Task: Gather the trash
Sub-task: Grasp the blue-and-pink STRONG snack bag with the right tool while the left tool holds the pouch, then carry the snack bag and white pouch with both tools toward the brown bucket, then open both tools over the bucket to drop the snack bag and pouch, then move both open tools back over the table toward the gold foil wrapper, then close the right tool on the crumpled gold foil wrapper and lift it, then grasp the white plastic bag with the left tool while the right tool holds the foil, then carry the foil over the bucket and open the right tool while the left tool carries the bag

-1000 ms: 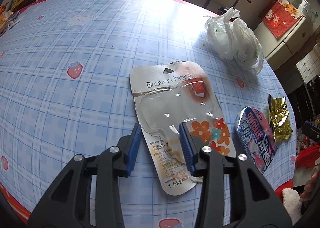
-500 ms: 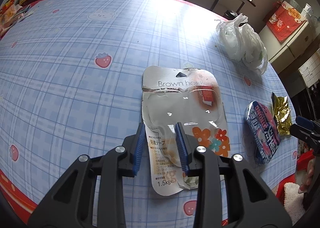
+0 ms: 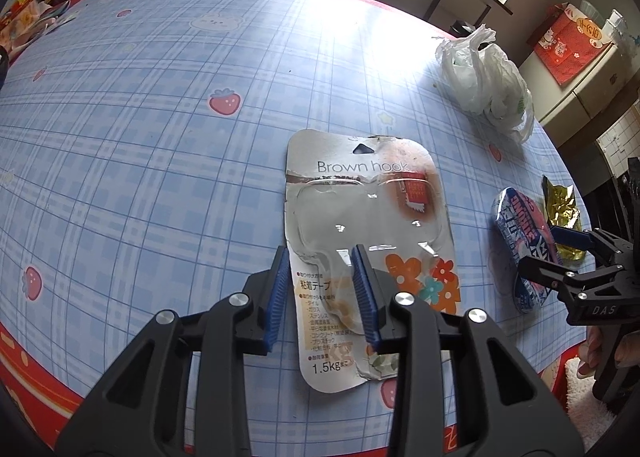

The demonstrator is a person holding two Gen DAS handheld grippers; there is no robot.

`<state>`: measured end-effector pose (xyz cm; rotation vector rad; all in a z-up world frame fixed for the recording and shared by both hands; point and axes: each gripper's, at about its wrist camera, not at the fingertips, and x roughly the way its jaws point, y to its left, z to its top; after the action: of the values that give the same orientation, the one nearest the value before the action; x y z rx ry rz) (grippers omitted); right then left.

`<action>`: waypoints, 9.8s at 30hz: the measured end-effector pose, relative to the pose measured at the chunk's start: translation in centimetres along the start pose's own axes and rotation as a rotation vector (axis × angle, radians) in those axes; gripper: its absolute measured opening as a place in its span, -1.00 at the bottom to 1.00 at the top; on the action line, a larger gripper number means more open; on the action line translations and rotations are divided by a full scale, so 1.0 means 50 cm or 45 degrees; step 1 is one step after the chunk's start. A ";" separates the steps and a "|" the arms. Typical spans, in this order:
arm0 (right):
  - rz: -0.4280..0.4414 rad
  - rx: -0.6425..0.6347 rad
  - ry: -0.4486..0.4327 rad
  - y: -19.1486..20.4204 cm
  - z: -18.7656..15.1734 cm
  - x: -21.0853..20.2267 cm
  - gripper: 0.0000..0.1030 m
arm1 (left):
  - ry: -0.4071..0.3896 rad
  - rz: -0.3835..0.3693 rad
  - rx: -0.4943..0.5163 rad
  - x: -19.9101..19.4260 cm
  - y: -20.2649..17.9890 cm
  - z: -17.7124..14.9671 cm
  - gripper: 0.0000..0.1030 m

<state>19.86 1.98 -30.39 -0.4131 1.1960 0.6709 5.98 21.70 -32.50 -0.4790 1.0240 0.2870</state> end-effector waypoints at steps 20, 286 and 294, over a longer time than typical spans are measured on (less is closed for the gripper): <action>0.072 0.042 0.028 -0.003 -0.002 0.022 0.65 | 0.006 0.007 0.054 0.011 -0.025 0.004 -0.06; 0.164 0.436 -0.813 -0.413 -0.165 -0.455 -0.86 | -0.262 -0.262 0.333 -0.196 -0.374 0.242 -0.56; 0.034 0.547 -0.849 -0.541 -0.238 -0.483 -0.86 | -0.318 -0.344 0.382 -0.254 -0.490 0.213 -0.56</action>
<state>24.50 -31.59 -12.91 0.1859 0.6753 0.4958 18.52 5.93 -10.85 -0.2949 0.7316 -0.0493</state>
